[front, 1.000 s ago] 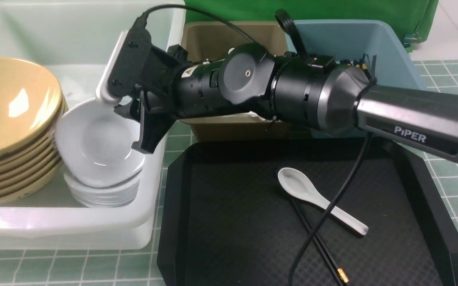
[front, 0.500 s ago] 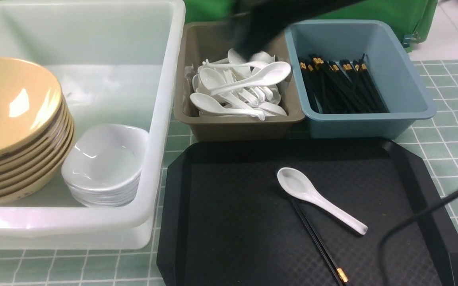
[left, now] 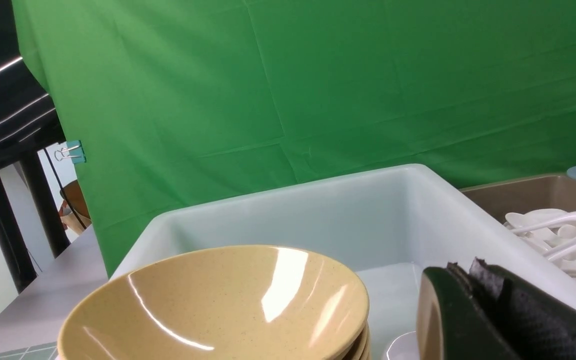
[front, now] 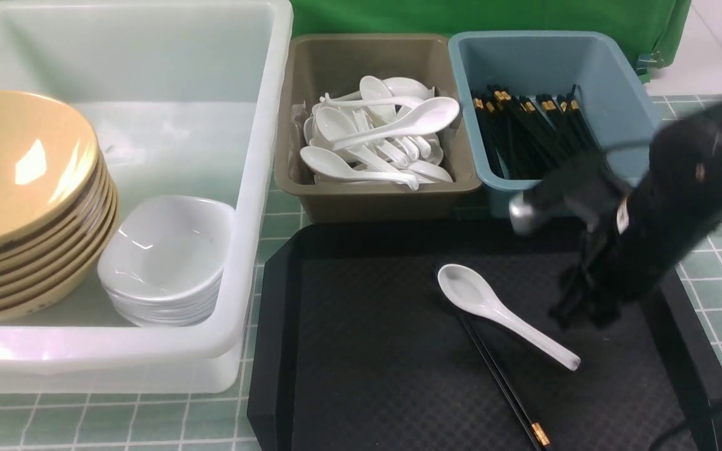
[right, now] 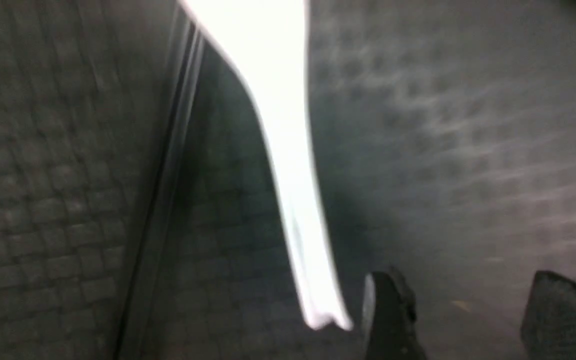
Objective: On blue table put chopsticks spoon bowls plates into blue grey white boxes.
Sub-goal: 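Reach down and grasp the white spoon resting in the bowl with the right gripper, then place the white spoon into the bin of spoons with the right gripper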
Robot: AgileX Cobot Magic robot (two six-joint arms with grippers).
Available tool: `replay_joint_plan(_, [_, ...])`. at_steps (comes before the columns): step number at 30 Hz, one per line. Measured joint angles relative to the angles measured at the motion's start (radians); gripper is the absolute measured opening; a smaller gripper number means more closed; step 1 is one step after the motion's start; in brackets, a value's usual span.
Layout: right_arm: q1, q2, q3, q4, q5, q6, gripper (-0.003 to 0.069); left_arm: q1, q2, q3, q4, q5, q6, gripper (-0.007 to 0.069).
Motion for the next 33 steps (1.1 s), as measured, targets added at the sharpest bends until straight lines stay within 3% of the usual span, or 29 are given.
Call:
replay_joint_plan(5, [0.002,0.000,0.046,0.064,-0.085,-0.023,0.0391,0.000,0.000,0.000,0.000,0.004,0.000,0.0005])
replay_joint_plan(10, [0.004,0.037,0.047,0.242,-0.114,-0.165,0.0353,0.000,0.000,0.000,0.000,0.004,0.000,0.0005])
replay_joint_plan(13, [0.004,0.081,0.047,0.269,-0.133,-0.220,0.0321,0.000,0.000,0.000,0.000,0.004,0.000,0.0005])
replay_joint_plan(20, [0.004,0.090,0.021,0.275,-0.071,-0.256,0.0095,0.000,0.000,0.000,0.000,0.004,0.000,0.0005])
replay_joint_plan(27, [0.019,-0.003,-0.131,0.286,0.024,-0.258,0.0096,0.000,0.000,0.002,0.000,0.001,0.000,0.0005])
replay_joint_plan(29, [0.039,-0.018,-0.200,0.303,0.002,-0.275,0.0096,0.000,0.001,0.011,0.000,-0.015,0.000,0.0005])
replay_joint_plan(33, [0.101,0.042,-0.342,0.327,-0.317,-0.359,0.0096,0.000,0.001,0.038,0.000,-0.070,0.009,0.0005])
